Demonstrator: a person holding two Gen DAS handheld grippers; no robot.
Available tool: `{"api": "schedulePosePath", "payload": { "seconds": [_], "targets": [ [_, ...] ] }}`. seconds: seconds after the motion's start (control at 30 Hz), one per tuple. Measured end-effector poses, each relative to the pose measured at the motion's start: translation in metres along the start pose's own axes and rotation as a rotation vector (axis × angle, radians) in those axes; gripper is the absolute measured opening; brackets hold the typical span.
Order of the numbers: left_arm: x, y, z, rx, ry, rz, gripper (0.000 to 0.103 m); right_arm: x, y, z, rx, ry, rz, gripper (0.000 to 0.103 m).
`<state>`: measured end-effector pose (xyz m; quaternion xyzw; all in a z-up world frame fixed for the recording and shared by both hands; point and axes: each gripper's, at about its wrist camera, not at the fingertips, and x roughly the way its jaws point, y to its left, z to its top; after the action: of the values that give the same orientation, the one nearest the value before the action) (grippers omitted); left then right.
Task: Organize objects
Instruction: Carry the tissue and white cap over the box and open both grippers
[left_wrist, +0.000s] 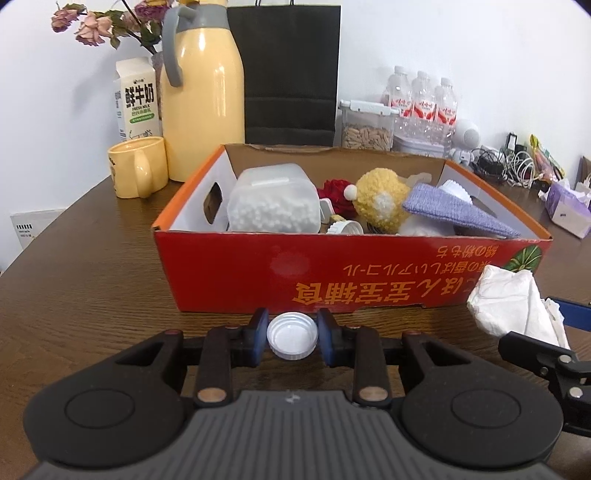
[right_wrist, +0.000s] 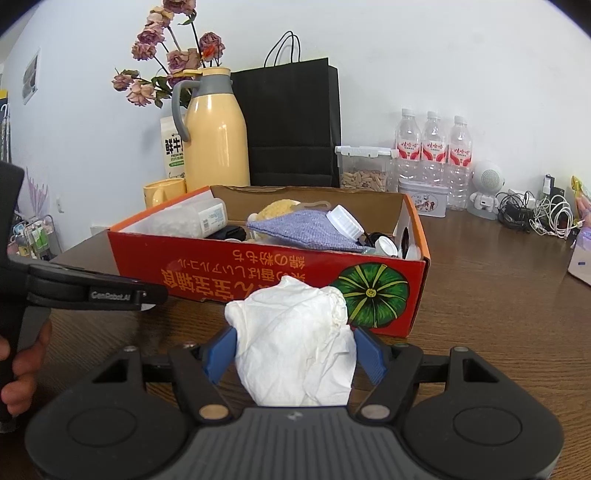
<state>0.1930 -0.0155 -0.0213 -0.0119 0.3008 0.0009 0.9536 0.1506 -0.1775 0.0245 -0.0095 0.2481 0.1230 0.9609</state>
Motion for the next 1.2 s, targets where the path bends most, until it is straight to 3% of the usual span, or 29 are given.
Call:
{"api": "schedulePosePath", "payload": {
  "seconds": [0.3, 0.6, 0.9, 1.2],
  "targets": [
    [-0.035, 0.000, 0.009, -0.006, -0.097, -0.041, 0.029, -0.021, 0.007, 0.004, -0.039, -0.088, 0.022, 0.069],
    [-0.046, -0.011, 0.049, 0.012, -0.209, -0.068, 0.030, -0.028, 0.016, 0.047, -0.082, -0.185, 0.027, 0.069],
    [-0.022, -0.019, 0.097, -0.009, -0.273, -0.054, 0.030, 0.011, 0.008, 0.101, -0.066, -0.205, -0.019, 0.069],
    [0.028, -0.017, 0.125, -0.103, -0.255, -0.025, 0.030, 0.069, -0.003, 0.128, -0.027, -0.164, -0.056, 0.070]
  ]
}}
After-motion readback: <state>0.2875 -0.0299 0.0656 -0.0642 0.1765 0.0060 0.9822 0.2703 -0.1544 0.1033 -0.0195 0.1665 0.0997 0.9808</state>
